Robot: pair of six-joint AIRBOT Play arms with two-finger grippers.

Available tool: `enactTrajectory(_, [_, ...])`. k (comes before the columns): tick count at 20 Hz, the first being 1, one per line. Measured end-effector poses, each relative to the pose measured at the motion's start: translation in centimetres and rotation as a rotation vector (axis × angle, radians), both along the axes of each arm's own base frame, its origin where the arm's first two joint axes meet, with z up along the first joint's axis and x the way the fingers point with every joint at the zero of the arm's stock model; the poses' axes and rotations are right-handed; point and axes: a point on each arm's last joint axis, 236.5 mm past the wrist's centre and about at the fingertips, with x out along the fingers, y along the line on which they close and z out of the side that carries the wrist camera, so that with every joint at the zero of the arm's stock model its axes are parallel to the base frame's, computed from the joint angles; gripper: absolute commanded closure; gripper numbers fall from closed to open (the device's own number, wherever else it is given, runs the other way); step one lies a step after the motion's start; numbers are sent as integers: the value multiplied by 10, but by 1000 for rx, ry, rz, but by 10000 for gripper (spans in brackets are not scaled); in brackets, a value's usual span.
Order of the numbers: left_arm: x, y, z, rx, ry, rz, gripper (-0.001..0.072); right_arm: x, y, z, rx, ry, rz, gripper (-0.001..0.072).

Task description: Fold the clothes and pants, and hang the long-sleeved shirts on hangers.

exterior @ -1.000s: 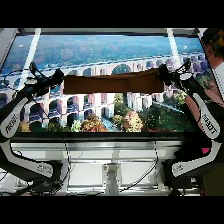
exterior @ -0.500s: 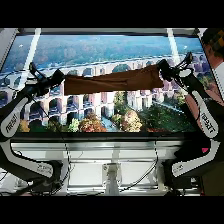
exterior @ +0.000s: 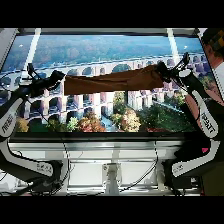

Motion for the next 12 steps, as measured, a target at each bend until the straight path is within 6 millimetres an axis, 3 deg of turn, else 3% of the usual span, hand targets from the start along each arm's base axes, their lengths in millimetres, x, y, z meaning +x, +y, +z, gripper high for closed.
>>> enactTrajectory(1, [-7,4,-3,17,17,-37,9,-3,3,-2,-4,10,20,187])
enactTrajectory(3, [-19,10,-8,75,48,-119,107,-8,10,-3,-26,24,85,187])
enactTrajectory(8, [-29,26,1,266,111,-300,106,-24,33,4,-61,51,271,187])
enactTrajectory(12, [-29,25,2,290,163,-381,104,-30,42,14,-66,55,344,188])
